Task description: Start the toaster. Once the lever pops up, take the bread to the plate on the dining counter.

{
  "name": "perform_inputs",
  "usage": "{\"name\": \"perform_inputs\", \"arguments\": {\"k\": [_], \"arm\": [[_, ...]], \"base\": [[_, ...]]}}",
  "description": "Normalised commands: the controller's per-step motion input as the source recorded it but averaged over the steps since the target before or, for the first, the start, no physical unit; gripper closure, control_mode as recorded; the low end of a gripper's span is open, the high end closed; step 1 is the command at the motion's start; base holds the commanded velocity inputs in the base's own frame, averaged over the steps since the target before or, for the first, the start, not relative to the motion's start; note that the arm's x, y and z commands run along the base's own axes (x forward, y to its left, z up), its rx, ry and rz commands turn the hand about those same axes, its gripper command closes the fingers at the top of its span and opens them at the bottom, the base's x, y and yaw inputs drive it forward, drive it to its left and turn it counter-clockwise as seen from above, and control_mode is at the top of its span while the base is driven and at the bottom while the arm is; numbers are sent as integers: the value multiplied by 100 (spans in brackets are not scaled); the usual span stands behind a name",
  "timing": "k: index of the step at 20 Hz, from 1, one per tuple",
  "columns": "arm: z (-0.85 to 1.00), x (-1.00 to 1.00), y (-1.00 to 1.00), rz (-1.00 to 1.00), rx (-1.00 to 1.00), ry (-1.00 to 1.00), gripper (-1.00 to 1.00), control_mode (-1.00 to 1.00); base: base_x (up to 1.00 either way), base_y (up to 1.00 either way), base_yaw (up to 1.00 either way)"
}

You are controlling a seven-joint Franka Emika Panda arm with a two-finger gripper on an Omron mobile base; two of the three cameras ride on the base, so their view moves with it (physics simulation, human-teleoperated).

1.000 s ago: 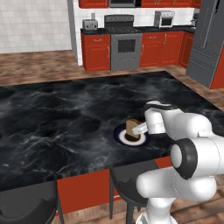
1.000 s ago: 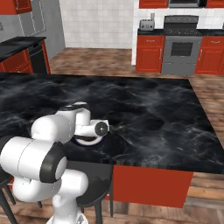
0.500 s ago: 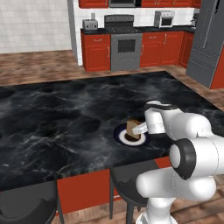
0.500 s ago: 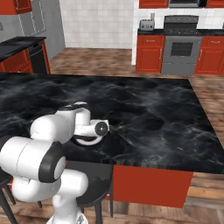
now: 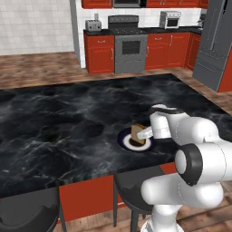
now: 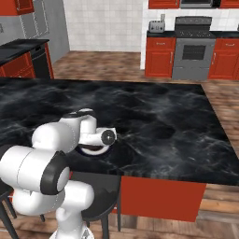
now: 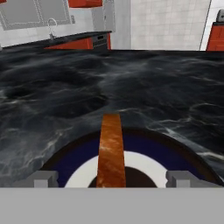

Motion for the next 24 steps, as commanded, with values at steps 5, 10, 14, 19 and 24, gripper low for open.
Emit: {"name": "perform_inputs", "arguments": {"k": [5,10,14,19,24], "arm": [[0,-9,0,0,0,0,-100,-100],[0,-6,0,0,0,-1,-100,-100],[7,0,0,0,0,0,-100,-100],[20,0,0,0,0,0,-100,-100],[20,0,0,0,0,0,-100,-100]], "base": [[0,0,0],[0,0,0],[0,0,0],[0,0,0],[0,0,0]]}}
